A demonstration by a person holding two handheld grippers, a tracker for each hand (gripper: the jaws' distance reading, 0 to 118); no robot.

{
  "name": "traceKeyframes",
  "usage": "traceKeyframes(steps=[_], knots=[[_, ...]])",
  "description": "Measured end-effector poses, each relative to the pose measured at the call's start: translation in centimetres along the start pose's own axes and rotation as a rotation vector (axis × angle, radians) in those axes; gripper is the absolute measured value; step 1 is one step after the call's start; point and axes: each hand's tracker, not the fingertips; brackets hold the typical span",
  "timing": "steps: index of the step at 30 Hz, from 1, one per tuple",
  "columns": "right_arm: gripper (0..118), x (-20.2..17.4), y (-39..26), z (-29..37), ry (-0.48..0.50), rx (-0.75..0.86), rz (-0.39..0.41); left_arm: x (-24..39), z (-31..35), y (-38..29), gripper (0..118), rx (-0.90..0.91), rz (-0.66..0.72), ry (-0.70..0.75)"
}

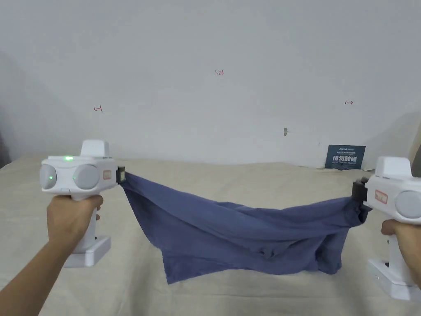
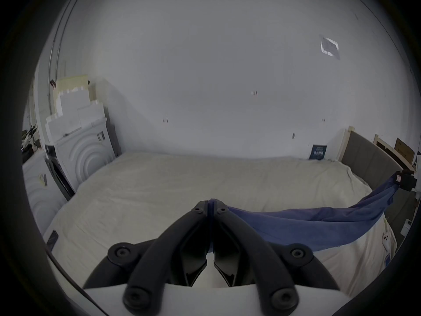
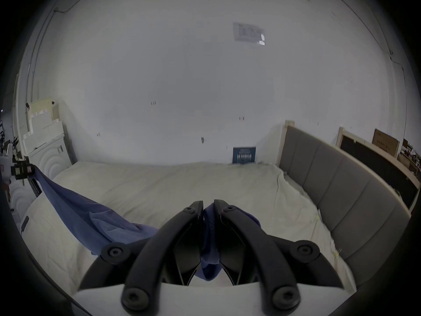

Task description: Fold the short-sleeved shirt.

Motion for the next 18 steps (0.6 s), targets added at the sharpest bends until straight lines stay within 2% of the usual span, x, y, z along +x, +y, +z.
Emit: traceKeyframes(steps=[7, 18], knots=[[8, 1.0, -7.9, 0.2, -0.003, -0.127, -0.037, -0.7, 0.1, -9.2, 1, -0.11, 0.027, -0.029], [8, 2.7, -19.9, 8.1, 0.021, -0.243, -0.099, -2.8, 6.2, -23.1, 1, -0.272, 0.068, -0.054]])
